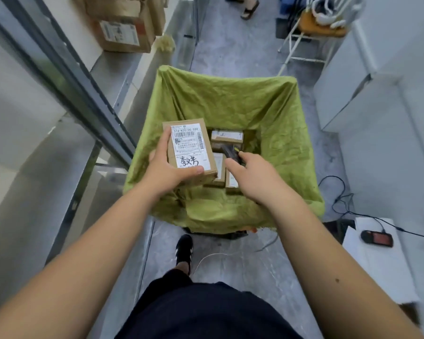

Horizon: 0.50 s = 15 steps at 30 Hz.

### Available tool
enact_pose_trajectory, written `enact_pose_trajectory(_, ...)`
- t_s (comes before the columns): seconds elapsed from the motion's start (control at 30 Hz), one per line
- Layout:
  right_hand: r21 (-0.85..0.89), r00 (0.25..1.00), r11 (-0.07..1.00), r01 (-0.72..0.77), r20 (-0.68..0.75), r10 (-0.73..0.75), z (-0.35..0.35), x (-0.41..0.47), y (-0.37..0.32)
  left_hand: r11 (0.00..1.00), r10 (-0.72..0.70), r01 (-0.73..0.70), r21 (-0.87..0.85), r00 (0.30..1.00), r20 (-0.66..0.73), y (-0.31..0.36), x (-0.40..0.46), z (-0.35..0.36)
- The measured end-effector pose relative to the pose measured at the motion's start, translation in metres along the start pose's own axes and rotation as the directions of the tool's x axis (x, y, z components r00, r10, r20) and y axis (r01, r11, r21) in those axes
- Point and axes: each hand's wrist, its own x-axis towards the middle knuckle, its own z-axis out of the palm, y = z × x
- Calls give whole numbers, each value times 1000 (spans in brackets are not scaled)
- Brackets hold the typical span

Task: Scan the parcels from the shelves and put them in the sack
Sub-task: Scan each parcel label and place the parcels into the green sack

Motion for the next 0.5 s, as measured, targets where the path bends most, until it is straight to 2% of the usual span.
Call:
enact_pose_trajectory(0.13, -17, 979, 980, -198, 44, 198, 15, 46, -11, 986, -149, 135, 98, 977, 155, -27, 66, 14)
enact_pose_trajectory(0.23, -34, 944, 945, -325, 56, 326, 27, 75, -11, 960, -271, 237, 147, 917, 292, -51, 108, 28)
enact_pose_trajectory(0.4, 8, 876, 884, -468, 133, 463, 54, 113, -5, 917, -386, 321, 237, 862, 328, -89, 152, 49)
enact_pose_trajectory(0.5, 46, 846, 854, -519, 170, 505, 70, 127, -1, 915, -390, 327, 237, 865, 315, -106, 171, 61)
